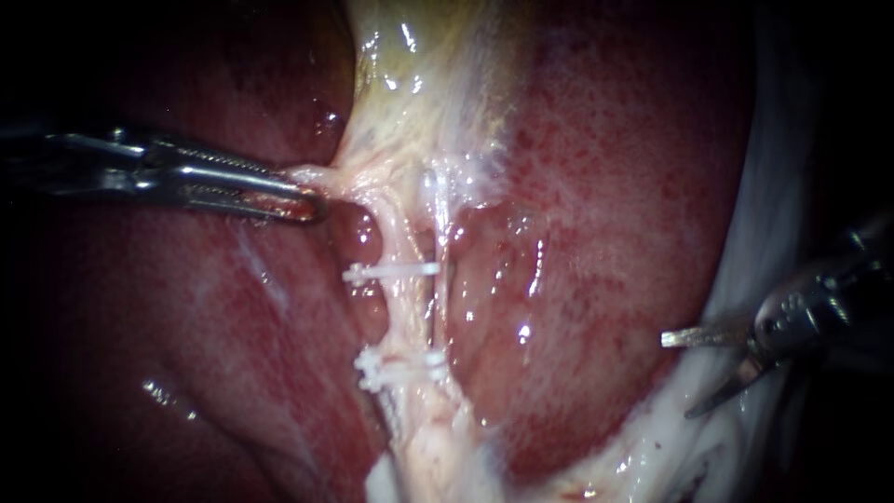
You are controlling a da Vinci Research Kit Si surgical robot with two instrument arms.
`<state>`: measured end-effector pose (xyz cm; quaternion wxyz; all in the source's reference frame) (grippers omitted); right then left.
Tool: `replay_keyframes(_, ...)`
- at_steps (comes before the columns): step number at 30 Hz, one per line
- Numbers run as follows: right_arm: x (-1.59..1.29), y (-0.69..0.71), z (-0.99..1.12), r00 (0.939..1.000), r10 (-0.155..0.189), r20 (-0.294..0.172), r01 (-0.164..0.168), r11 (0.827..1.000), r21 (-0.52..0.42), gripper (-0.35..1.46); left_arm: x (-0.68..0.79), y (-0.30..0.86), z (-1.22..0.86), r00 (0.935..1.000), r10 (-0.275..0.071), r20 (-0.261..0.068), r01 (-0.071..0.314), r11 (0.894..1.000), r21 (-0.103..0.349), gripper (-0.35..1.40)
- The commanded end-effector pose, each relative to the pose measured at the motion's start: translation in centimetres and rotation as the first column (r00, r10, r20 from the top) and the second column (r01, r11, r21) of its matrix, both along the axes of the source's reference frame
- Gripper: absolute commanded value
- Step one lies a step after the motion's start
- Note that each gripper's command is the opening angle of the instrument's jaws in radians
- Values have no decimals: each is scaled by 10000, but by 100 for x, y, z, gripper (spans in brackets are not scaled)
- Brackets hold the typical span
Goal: Go to the cutting position left tube
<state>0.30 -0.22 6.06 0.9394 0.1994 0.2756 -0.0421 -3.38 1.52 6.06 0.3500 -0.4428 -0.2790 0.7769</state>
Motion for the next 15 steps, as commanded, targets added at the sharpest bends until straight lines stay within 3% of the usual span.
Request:
replay_keyframes(1,1,0,0,10000,-16,-10,16,10000,7,143,3,2,-5,10000,6,13,-6,10000,27,-35)
replay_keyframes(3,1,0,-1,10000,-15,-9,15,10000,7,143,10,5,-14,10000,43,54,-44,10000,80,-35)
replay_keyframes(11,1,0,0,10000,-29,-8,29,10000,32,143,51,30,-51,9991,-411,-82,411,9992,9,-35)
replay_keyframes(15,7,2,-2,10000,-17,-41,18,9999,137,143,54,32,-54,9989,-461,-76,461,9989,10,-35)
